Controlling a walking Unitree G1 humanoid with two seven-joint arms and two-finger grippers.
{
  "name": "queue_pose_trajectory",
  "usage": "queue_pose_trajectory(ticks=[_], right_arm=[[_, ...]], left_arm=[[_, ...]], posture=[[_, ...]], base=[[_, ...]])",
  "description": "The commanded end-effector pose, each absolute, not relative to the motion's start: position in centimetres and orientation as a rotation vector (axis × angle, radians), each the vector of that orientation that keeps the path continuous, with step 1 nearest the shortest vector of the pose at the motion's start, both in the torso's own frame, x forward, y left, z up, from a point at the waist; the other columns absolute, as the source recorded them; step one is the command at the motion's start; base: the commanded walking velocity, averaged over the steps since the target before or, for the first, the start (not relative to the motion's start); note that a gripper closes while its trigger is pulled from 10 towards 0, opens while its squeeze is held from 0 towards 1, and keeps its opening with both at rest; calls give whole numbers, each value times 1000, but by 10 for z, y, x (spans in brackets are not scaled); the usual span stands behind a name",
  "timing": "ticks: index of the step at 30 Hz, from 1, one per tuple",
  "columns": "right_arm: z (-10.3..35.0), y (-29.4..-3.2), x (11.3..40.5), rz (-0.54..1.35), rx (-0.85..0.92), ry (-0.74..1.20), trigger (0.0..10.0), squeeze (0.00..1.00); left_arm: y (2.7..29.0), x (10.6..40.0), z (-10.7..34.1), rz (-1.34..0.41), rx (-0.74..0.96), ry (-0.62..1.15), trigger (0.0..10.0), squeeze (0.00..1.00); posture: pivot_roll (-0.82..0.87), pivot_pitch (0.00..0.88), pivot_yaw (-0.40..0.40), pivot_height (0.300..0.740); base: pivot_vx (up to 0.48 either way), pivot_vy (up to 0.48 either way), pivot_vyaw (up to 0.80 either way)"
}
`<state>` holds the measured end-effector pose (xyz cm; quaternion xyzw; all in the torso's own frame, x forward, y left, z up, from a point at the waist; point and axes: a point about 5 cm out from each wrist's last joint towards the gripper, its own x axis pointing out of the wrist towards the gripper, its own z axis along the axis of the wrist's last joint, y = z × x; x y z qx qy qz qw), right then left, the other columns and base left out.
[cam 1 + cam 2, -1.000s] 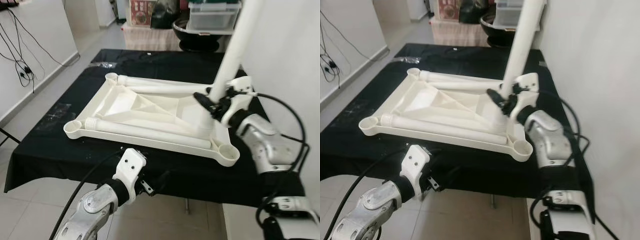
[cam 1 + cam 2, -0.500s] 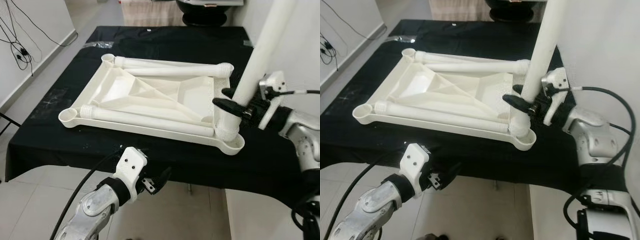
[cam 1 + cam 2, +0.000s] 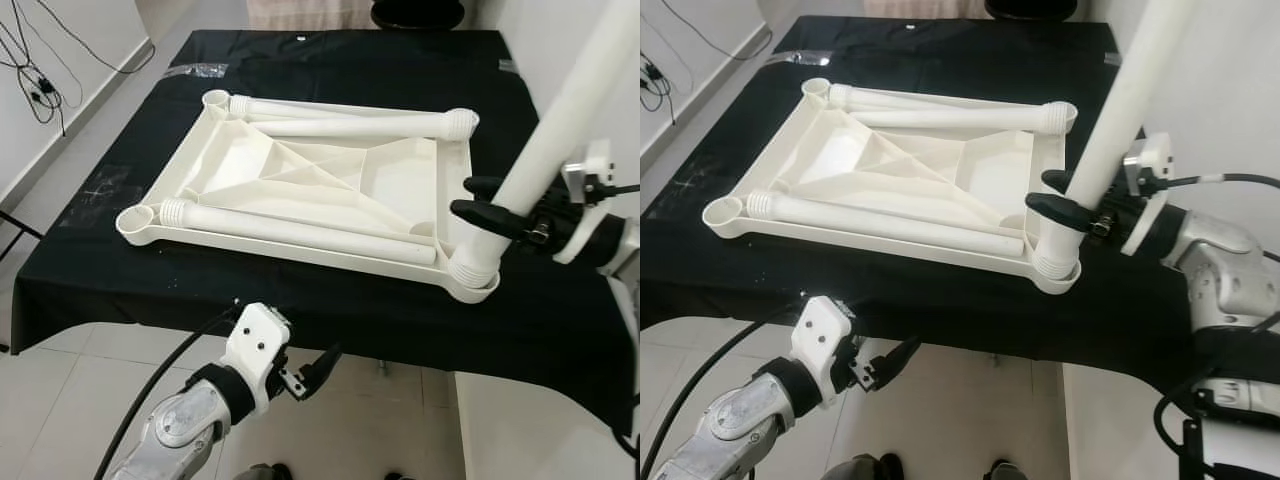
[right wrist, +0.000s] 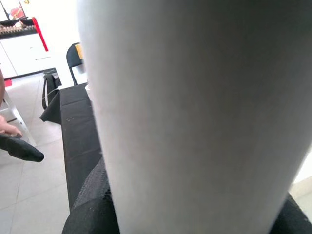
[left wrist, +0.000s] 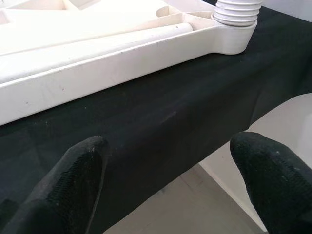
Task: Building children table
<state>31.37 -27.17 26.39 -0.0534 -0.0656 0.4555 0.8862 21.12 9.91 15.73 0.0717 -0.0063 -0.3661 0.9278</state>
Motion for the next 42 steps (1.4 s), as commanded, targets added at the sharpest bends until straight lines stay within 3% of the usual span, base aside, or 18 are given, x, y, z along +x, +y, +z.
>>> queue_pose_trajectory(ticks=[1,19,27,31,42], right_arm=[[263,-274,313,953,-119,-128,10000,0],[253,-262,313,1034,-160,-71,10000,0],[254,-221,308,1162,-144,-128,10000,0],[263,-197,314,1138,-115,-216,10000,0],[268,-165,324,1052,-79,-285,10000,0]], left_arm=[[101,206,156,-762,170,8,10000,0],[101,200,155,-762,165,27,10000,0],[101,201,156,-753,165,26,10000,0],[101,203,157,-751,170,23,10000,0],[101,205,157,-745,169,20,10000,0]], posture=[[27,266,29,740],[27,280,27,740],[22,287,20,740],[20,282,16,740],[11,277,10,740]], base=[[0,0,0],[0,0,0],[0,0,0],[0,0,0],[0,0,0]])
